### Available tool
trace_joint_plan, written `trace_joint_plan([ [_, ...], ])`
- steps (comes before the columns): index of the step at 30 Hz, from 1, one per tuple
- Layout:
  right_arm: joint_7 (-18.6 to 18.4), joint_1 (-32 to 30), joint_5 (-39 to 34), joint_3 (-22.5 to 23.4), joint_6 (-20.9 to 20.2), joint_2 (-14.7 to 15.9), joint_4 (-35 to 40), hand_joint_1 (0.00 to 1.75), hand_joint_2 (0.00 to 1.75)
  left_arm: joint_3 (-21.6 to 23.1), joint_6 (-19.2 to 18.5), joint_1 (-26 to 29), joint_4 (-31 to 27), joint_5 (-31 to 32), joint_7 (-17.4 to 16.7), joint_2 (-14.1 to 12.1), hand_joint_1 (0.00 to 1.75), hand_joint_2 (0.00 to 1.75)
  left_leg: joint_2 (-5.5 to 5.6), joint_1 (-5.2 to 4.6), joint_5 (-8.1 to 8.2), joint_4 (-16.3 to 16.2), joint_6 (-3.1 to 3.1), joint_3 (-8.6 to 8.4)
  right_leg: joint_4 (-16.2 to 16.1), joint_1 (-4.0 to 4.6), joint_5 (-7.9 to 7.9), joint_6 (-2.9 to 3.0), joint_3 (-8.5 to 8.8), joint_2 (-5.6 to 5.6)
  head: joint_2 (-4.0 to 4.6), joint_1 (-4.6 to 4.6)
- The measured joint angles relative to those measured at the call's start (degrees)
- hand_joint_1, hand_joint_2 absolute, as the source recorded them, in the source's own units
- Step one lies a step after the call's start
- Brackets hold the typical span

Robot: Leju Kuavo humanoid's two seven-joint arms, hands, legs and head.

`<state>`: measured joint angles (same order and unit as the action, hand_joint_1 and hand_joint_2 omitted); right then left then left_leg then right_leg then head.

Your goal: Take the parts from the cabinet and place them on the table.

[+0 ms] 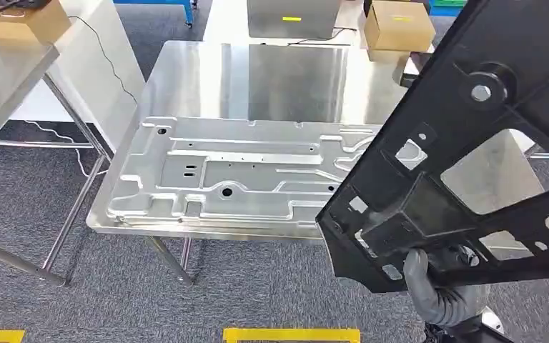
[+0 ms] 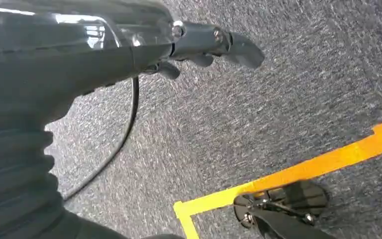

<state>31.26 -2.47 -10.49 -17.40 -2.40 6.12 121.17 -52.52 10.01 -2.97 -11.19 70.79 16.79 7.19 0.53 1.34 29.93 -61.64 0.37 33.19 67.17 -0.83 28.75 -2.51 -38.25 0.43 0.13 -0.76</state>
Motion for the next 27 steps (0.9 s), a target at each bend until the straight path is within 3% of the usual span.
trace_joint_plan([
  [1,0.0,0.0,0.0,0.0,0.0,0.0,0.0,1.75,1.75,0.0,0.0,0.0,0.0,0.0,0.0,0.0,0.00,1.75,0.04,0.09,0.44,0.0,-0.36,-0.56,-5.0,-0.03,-2.67,0.03,1.89,-0.13,0.00,0.13],
  [2,0.0,0.0,0.0,0.0,0.0,0.0,0.0,1.75,1.75,-0.1,0.0,0.0,0.0,0.0,0.0,0.0,0.00,1.75,0.09,-0.18,0.72,0.0,-0.79,-0.76,-5.9,0.29,-1.48,-0.08,2.48,-0.16,0.00,0.28],
  [5,-0.1,-0.1,0.0,0.0,0.0,0.1,0.0,1.75,1.75,-0.1,0.0,-0.1,0.0,0.0,0.0,0.0,0.00,1.75,0.04,-0.25,0.86,0.9,-1.56,-1.29,-6.5,0.55,-1.05,0.67,2.90,0.05,0.00,0.31],
  [7,-0.3,-0.1,0.3,0.0,0.0,0.1,0.0,1.75,1.75,-0.2,0.0,-0.2,0.0,0.0,0.0,0.0,0.00,1.75,-0.06,-0.20,1.38,0.5,-2.09,-1.72,-7.1,-0.25,-1.07,1.41,3.63,0.04,0.00,0.20],
  [8,-0.5,-0.1,1.2,0.0,0.5,0.1,0.0,1.75,1.75,-0.2,0.0,-0.2,0.0,0.0,0.0,0.0,0.00,1.75,-0.08,-0.33,2.52,-1.7,-2.04,-0.95,-7.1,-0.23,-0.74,1.94,4.03,-0.04,0.00,-0.04],
  [11,-1.2,-0.5,6.0,0.1,3.8,0.5,-0.1,1.75,1.75,-0.3,0.0,0.0,0.0,0.2,0.0,0.0,0.00,1.75,-0.07,-0.35,7.90,-14.8,-2.11,5.83,-7.1,0.00,-0.13,2.67,4.76,-0.17,0.00,-0.90],
  [12,-0.4,-1.3,8.0,0.7,5.1,0.7,-0.3,1.75,1.75,-0.3,0.0,0.0,0.0,0.6,0.0,0.0,0.00,1.75,-0.07,-0.35,8.03,-17.2,-2.11,7.48,-7.1,0.06,0.04,2.65,5.00,-0.17,0.00,-1.24],
  [13,0.7,-2.4,9.0,1.5,5.5,0.9,-0.7,1.75,1.75,-0.3,0.0,0.0,0.0,0.7,0.0,0.0,0.00,1.75,-0.08,-0.34,6.61,-16.6,-2.07,7.74,-7.1,0.05,0.33,2.61,5.38,-0.17,0.00,-1.47],
  [14,1.8,-3.3,10.0,2.6,5.4,1.1,-1.3,1.75,1.75,-0.3,0.0,0.0,0.0,0.9,0.1,0.0,0.00,1.75,-0.08,-0.29,4.01,-13.3,-2.01,6.63,-7.1,0.03,0.64,2.51,5.79,-0.16,0.00,-1.60],
  [16,1.2,-4.2,18.9,4.8,8.3,1.4,-2.6,1.75,1.75,-0.3,0.0,0.0,0.0,0.9,0.8,0.0,0.00,1.75,-0.10,-0.20,-1.88,-3.2,-1.92,2.62,-7.1,-0.05,1.28,2.16,6.76,-0.01,0.00,-2.23],
  [18,-0.8,-4.7,28.4,5.9,12.0,2.0,-4.3,1.75,1.75,-0.4,0.0,-0.1,0.0,1.1,1.1,0.0,0.00,1.75,0.02,-0.37,-1.08,-0.2,-1.68,1.43,-6.7,0.41,1.76,1.54,6.68,0.24,0.00,-2.45],
  [20,-3.2,-5.2,36.0,6.1,14.8,2.9,-5.9,1.75,1.75,-0.4,-0.2,0.0,0.0,1.4,1.4,0.0,0.00,1.75,0.10,-0.38,-1.22,-0.1,-1.82,1.54,-7.1,0.42,1.66,2.46,6.75,0.23,0.00,-1.94],
  [27,-10.7,-4.4,49.9,4.7,19.4,6.4,-11.7,1.75,1.75,-0.4,-0.4,-0.1,0.0,2.7,1.5,0.0,0.00,1.75,0.16,-0.56,-0.86,-0.1,-1.24,1.52,-8.2,0.42,1.42,2.05,7.32,0.21,0.00,-0.87],
])
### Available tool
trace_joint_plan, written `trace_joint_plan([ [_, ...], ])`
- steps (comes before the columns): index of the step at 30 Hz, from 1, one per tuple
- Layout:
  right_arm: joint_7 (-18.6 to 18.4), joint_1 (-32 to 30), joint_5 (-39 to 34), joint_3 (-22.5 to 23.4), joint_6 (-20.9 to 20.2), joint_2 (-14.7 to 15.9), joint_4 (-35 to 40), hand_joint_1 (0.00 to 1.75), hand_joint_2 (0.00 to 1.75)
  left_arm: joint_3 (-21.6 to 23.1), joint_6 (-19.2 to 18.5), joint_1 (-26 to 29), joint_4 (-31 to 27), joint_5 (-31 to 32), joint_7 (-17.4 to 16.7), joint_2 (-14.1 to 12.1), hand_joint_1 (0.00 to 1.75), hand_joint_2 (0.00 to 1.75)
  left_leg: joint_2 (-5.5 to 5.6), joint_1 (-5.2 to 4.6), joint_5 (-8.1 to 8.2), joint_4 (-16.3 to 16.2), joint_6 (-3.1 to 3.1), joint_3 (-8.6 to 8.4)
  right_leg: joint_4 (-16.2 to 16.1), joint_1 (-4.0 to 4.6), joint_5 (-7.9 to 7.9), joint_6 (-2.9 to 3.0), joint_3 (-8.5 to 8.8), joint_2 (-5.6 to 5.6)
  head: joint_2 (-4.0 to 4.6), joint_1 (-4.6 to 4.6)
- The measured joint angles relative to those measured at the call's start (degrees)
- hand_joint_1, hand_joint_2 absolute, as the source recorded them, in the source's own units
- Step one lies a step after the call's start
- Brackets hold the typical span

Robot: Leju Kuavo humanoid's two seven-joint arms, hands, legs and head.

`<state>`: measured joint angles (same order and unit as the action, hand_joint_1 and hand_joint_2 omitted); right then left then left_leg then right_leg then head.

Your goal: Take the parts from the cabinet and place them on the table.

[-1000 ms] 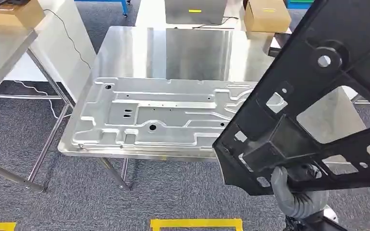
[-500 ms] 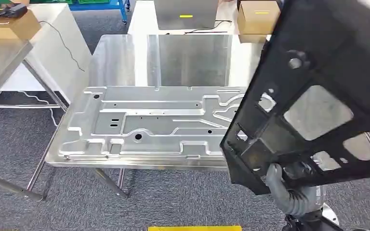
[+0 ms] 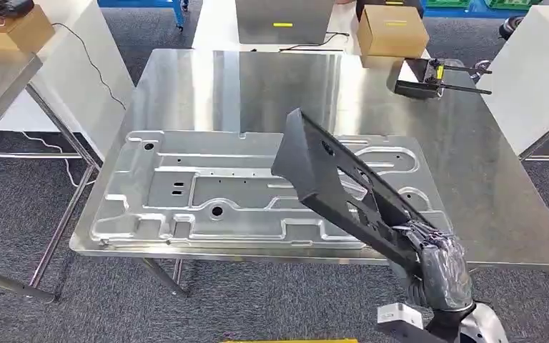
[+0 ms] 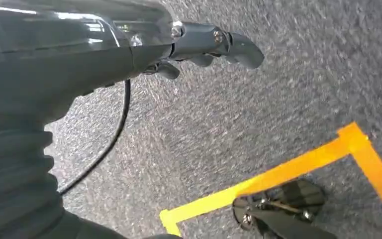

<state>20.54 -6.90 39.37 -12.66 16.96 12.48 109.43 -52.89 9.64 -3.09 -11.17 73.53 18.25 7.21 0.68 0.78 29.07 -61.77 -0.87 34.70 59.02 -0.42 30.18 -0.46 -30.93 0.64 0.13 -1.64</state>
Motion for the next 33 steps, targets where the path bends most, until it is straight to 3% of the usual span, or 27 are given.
trace_joint_plan([
  [3,-1.6,0.4,2.2,-1.2,0.8,1.0,-1.3,1.75,1.75,0.0,0.0,0.0,0.0,0.3,0.1,0.0,0.00,1.75,0.01,-0.06,0.02,0.0,0.03,0.01,-0.1,-0.01,0.01,-0.18,-0.01,-0.02,0.00,0.17],
  [5,-2.2,0.7,2.8,-1.8,1.3,1.5,-2.0,1.75,1.75,0.0,0.0,0.0,0.0,0.4,0.1,0.0,0.00,1.75,0.01,-0.07,0.04,0.0,0.06,0.00,-0.1,-0.07,0.08,-0.97,-0.02,-0.01,0.00,0.17],
  [13,-3.5,0.8,2.8,-2.3,4.9,2.7,-3.6,1.75,1.75,0.1,0.1,0.0,0.0,0.9,0.3,0.0,0.00,1.75,-0.02,-0.03,0.03,0.2,0.05,-0.29,-0.1,0.04,0.09,-0.98,0.01,0.00,0.00,0.17],
  [18,-3.5,0.9,-0.2,0.4,6.2,4.7,-3.7,1.75,1.75,0.0,0.1,0.0,0.0,1.1,0.4,0.0,0.00,1.75,-0.02,0.07,0.00,0.3,0.04,-0.31,-0.1,0.09,0.09,-0.97,0.02,0.00,0.00,0.17],
  [22,-3.5,2.9,-4.4,5.9,3.5,8.4,-3.7,1.75,1.75,0.1,0.0,0.0,0.0,1.7,0.6,0.0,0.00,1.75,-0.03,0.05,0.00,0.3,0.04,-0.30,-0.1,0.08,0.09,-0.97,0.02,0.00,0.00,0.17],
  [30,-6.8,11.5,-9.6,18.4,-8.6,21.0,-4.5,1.75,1.75,0.1,-0.5,0.0,0.0,2.2,1.1,0.0,0.00,1.75,-0.01,-0.09,-0.02,0.3,0.08,-0.31,-0.1,-0.07,0.07,-0.99,0.03,-0.01,0.00,0.20],
  [33,-7.4,13.5,-9.7,21.1,-10.9,24.5,-4.9,1.75,1.75,0.1,-0.5,0.0,0.0,2.1,1.1,0.0,0.00,1.75,0.00,-0.09,-0.02,0.3,0.08,-0.30,-0.1,-0.05,0.08,-0.99,0.03,-0.01,0.00,0.20],
])
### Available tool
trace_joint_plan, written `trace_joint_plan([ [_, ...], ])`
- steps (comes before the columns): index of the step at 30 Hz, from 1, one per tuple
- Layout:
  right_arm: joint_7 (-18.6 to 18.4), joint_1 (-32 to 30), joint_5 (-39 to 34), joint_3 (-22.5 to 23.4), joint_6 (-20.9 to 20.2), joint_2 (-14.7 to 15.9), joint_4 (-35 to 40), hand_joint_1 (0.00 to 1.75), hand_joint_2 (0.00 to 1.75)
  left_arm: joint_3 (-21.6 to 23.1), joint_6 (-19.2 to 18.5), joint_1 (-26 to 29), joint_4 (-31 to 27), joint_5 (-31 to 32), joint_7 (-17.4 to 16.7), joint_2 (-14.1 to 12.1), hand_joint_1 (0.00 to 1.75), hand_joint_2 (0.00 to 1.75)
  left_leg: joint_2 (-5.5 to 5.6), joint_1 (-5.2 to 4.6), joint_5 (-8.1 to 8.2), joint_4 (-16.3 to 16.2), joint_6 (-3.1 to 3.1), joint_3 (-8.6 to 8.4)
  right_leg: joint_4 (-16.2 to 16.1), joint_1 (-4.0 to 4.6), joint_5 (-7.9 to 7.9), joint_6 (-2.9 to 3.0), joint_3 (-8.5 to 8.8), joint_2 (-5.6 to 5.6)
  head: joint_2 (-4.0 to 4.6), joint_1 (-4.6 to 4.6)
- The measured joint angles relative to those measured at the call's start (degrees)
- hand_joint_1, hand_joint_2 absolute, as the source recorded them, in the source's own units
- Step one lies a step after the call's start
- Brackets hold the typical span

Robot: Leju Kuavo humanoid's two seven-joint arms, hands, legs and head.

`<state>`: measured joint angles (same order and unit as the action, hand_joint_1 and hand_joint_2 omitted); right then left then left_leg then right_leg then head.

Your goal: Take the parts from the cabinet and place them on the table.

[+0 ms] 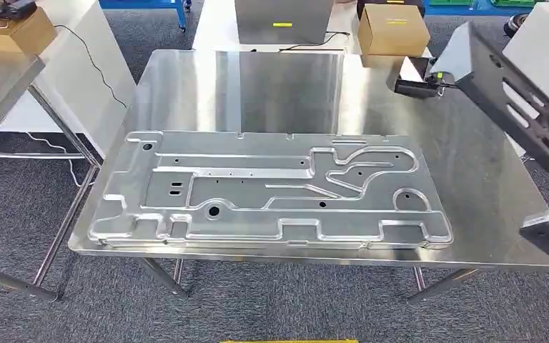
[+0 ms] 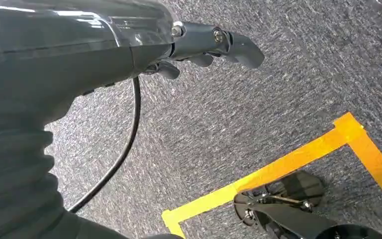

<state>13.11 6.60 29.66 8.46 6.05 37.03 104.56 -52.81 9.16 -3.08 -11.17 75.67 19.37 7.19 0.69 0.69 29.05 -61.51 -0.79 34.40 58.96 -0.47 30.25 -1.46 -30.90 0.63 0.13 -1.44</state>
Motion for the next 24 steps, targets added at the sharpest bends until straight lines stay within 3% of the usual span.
trace_joint_plan([
  [7,-1.6,3.4,5.0,-0.5,-1.5,2.0,-3.8,1.75,1.75,0.1,-0.1,-0.1,0.0,0.9,0.2,0.0,0.00,1.75,-0.03,0.03,0.00,0.1,0.00,-0.05,0.0,0.04,0.01,0.00,0.01,0.02,0.00,-0.02],
  [12,-2.0,9.3,12.7,-7.5,-0.8,0.7,-13.6,1.75,1.75,0.6,-0.1,-0.4,0.0,2.4,0.6,0.0,0.00,1.75,-0.06,0.06,-0.03,0.1,0.01,-0.16,0.0,0.06,0.00,0.01,0.15,0.03,0.00,0.00],
  [15,-2.0,13.1,15.8,-12.6,0.2,-1.8,-19.9,1.75,1.75,1.4,-0.1,-0.8,0.0,3.2,0.6,0.0,0.00,1.75,-0.10,0.09,-0.04,0.1,0.02,-0.22,0.0,0.09,0.00,0.01,0.19,0.05,0.00,-0.02],
  [24,-1.5,22.2,20.5,-26.1,5.1,-13.1,-37.0,1.75,1.75,3.3,-0.6,-2.2,0.0,4.6,0.6,0.0,0.00,1.75,-0.06,0.19,-0.07,0.2,0.00,-0.30,0.0,0.19,0.00,0.03,0.18,0.04,0.00,-0.02],
])
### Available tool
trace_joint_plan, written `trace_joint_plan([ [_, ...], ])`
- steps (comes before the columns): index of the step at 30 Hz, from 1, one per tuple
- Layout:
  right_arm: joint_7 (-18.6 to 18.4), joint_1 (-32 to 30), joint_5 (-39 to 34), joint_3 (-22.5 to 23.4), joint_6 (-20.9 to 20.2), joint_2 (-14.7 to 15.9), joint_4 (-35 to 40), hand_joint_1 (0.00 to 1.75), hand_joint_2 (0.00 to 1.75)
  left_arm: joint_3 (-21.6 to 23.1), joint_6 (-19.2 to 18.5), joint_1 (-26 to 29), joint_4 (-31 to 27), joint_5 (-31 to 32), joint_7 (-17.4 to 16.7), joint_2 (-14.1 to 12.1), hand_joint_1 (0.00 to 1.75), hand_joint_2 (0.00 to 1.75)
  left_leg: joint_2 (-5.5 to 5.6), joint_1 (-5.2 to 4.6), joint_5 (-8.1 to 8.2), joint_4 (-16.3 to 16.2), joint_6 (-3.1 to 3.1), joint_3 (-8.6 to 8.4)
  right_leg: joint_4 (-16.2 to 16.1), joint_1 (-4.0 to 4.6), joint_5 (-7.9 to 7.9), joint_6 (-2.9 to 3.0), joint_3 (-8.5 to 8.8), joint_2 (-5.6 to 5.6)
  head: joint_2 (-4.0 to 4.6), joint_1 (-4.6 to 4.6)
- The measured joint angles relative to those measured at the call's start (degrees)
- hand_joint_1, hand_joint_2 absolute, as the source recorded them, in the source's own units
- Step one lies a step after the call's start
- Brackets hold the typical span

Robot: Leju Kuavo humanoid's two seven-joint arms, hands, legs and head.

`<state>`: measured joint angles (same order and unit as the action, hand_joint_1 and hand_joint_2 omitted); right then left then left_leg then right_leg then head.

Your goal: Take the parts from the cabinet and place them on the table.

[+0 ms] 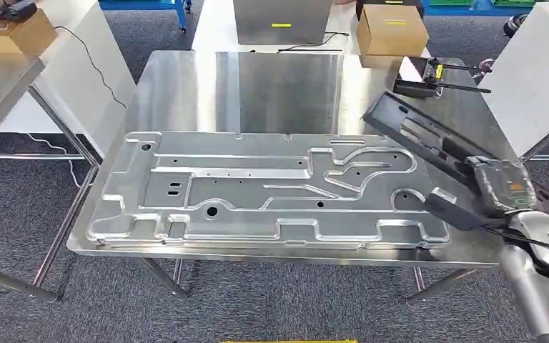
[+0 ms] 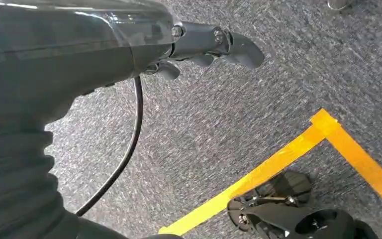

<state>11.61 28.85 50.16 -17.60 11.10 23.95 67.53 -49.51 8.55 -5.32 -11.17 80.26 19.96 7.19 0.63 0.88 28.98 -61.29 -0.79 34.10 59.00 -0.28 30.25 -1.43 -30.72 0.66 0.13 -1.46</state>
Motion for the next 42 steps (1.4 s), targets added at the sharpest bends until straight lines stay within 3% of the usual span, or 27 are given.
trace_joint_plan([
  [7,3.0,3.4,0.8,-5.9,-0.5,-5.5,-5.2,1.75,1.75,1.2,-0.1,-0.1,0.0,1.0,0.0,0.0,0.00,1.75,0.03,0.00,0.00,0.0,0.00,0.03,0.0,0.00,0.01,0.01,-0.02,-0.02,0.00,0.00],
  [15,6.4,6.5,0.9,-13.1,-5.7,-9.0,-7.0,1.75,1.75,2.4,-0.1,-0.3,0.0,1.6,0.3,0.0,0.00,1.75,0.04,-0.01,-0.01,0.0,-0.01,0.05,0.0,-0.01,0.01,0.01,0.00,-0.02,0.00,0.02],
  [31,2.9,18.0,-7.0,-34.3,-20.8,-14.8,-7.4,1.75,1.75,3.0,1.5,-0.4,0.0,0.8,2.8,-0.1,0.00,1.75,-0.01,0.02,-0.02,0.0,-0.02,0.04,0.0,0.01,0.01,0.02,-0.04,0.01,0.00,0.04],
  [42,2.0,21.2,-9.0,-40.9,-21.8,-17.4,-7.4,1.75,1.75,3.0,1.6,-0.3,0.0,0.0,2.6,-0.1,0.00,1.75,0.04,0.00,-0.02,0.0,-0.02,0.04,0.0,0.00,0.01,0.02,-0.03,-0.02,0.00,0.02],
])
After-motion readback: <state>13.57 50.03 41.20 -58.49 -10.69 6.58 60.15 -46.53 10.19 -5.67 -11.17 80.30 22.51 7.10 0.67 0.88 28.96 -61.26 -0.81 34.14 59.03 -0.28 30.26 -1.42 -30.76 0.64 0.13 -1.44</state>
